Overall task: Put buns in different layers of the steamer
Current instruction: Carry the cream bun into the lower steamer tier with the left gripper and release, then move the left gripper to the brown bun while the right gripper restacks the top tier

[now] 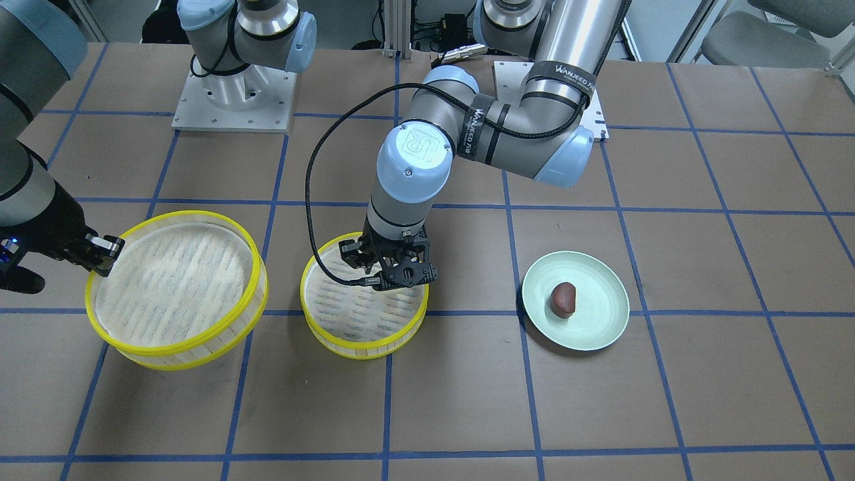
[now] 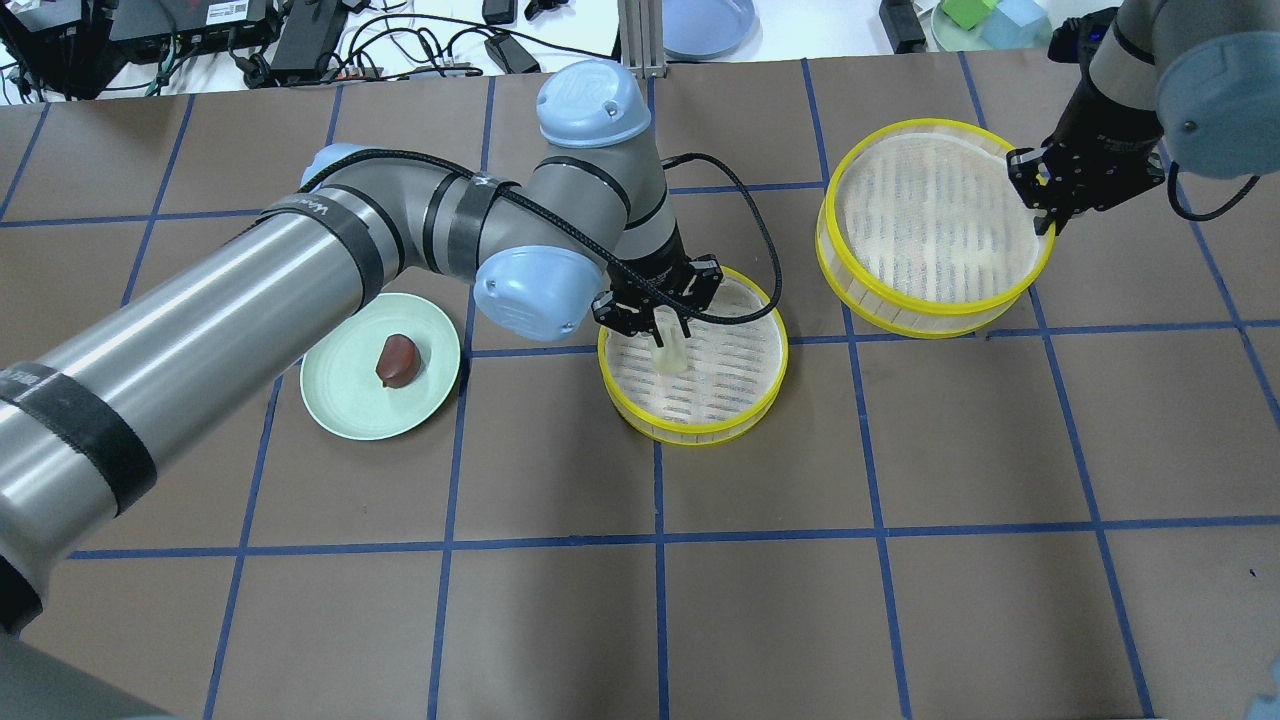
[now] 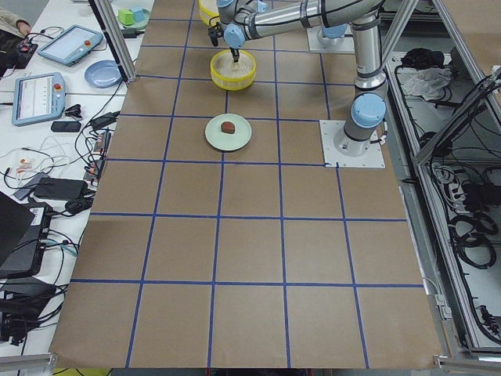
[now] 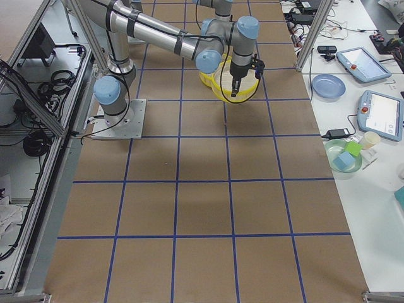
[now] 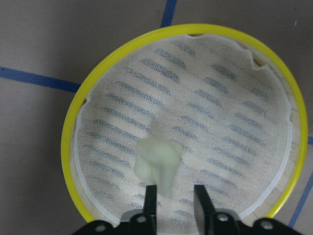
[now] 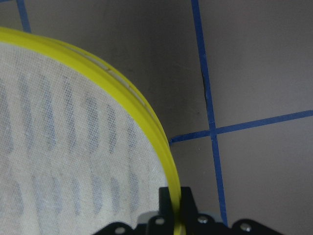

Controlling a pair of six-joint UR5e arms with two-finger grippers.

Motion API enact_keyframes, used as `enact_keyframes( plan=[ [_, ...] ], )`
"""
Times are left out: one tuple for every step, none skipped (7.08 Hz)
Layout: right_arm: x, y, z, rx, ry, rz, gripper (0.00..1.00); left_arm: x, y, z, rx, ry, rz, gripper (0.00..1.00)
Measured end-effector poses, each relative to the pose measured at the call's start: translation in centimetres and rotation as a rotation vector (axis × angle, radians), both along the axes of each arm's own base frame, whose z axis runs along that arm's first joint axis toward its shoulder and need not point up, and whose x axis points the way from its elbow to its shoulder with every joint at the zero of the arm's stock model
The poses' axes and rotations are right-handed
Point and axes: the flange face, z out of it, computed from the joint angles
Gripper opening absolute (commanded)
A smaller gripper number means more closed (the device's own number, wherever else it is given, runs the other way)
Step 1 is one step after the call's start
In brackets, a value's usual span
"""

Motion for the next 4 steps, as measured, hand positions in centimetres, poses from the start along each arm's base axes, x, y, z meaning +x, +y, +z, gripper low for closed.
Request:
enact_keyframes(
  plan=[
    [0.0, 0.0, 0.0, 0.000, 0.000, 0.000, 0.01, -0.2, 0.0, -0.2, -0.001, 0.001, 0.000, 1.00],
    [0.0, 0.1, 0.0, 0.001, 0.000, 0.000, 0.01, -0.2, 0.1, 0.3, -0.011, 0.004, -0.008, 1.00],
    [0.0, 0.1, -0.1, 0.001, 0.000, 0.000, 0.01, 0.8, -0.1, 1.2, -0.047, -0.031, -0.055, 1.00],
    [0.0, 0.1, -0.1, 0.001, 0.000, -0.001, 0.01, 3.8, -0.8, 2.0, -0.093, -0.147, -0.136, 1.00]
  ],
)
